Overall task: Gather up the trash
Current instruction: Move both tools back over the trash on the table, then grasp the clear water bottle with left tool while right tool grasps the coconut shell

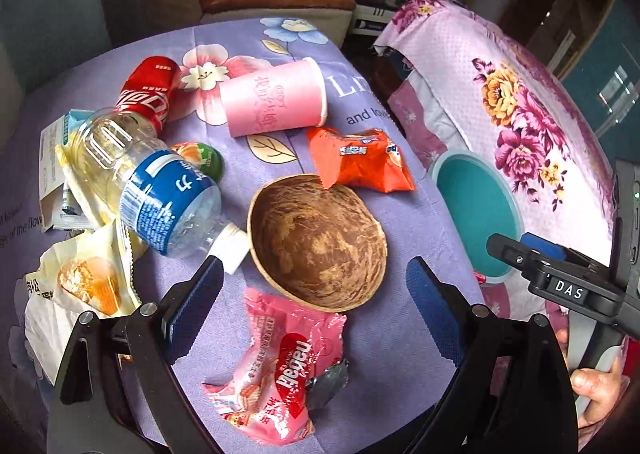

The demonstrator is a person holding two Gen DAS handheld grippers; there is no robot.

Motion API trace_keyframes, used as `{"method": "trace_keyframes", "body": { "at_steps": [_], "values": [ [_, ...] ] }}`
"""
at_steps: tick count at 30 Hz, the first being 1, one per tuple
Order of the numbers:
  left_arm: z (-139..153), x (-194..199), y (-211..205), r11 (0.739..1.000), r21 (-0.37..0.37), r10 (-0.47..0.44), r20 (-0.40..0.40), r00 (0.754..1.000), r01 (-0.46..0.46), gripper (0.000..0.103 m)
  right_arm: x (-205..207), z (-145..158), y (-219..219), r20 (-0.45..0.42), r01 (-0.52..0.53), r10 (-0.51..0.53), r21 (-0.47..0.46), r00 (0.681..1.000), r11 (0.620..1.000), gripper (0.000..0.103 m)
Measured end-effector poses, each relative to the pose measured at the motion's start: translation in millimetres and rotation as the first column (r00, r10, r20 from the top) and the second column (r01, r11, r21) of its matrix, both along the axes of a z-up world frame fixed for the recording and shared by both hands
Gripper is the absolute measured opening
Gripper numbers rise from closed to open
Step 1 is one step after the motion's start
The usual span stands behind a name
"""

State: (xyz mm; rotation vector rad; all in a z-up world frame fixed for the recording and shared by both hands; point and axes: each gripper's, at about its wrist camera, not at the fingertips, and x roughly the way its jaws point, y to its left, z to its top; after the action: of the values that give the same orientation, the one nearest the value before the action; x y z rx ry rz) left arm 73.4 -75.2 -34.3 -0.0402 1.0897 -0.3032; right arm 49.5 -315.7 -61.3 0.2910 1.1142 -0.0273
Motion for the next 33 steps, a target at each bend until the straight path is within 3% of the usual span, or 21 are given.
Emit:
{"method": "trace_keyframes", "body": {
  "at_steps": [6, 12, 14, 16, 19, 29, 31, 33],
  "values": [
    [-3.3, 1.0, 51.1, 0.996, -0.005, 0.09, 0.002, 0.996, -0.09, 0.093, 15.5, 3.7, 44.2, -0.018, -0.088, 0.088, -0.012, 0.996, 0.996, 0.083],
    [-11.0, 6.3, 92.3, 0.984, -0.058, 0.168, -0.029, 0.985, -0.169, 0.093, 36.9, -3.9, 73.7, -0.044, -0.142, 0.144, 0.039, 0.989, 0.989, 0.083],
    [-12.1, 8.0, 102.7, 0.979, -0.071, 0.189, -0.036, 0.981, -0.191, 0.093, 43.8, -7.8, 82.4, -0.047, -0.166, 0.168, 0.058, 0.985, 0.984, 0.078],
    [-12.6, 8.8, 110.4, 0.974, -0.079, 0.21, -0.037, 0.977, -0.212, 0.093, 50.5, -10.9, 91.0, -0.048, -0.186, 0.189, 0.066, 0.981, 0.98, 0.062],
    [-12.8, 11.3, 120.4, 0.968, -0.088, 0.231, -0.041, 0.972, -0.234, 0.093, 61.8, -16.4, 103.1, -0.049, -0.214, 0.217, 0.071, 0.975, 0.974, 0.055],
    [-17.4, 19.0, 135.2, 0.952, -0.108, 0.281, -0.071, 0.957, -0.287, 0.093, 85.7, -32.6, 121.3, -0.038, -0.263, 0.266, 0.071, 0.963, 0.962, 0.047],
    [-16.2, 23.3, 133.6, 0.948, -0.119, 0.289, -0.076, 0.954, -0.296, 0.093, 85.2, -32.3, 124.5, -0.034, -0.281, 0.285, 0.077, 0.958, 0.957, 0.021],
    [-13.5, 28.8, 130.3, 0.946, -0.125, 0.29, -0.075, 0.954, -0.298, 0.093, 82.7, -32.9, 126.5, -0.036, -0.291, 0.294, 0.065, 0.955, 0.955, 0.016]
  ]
}}
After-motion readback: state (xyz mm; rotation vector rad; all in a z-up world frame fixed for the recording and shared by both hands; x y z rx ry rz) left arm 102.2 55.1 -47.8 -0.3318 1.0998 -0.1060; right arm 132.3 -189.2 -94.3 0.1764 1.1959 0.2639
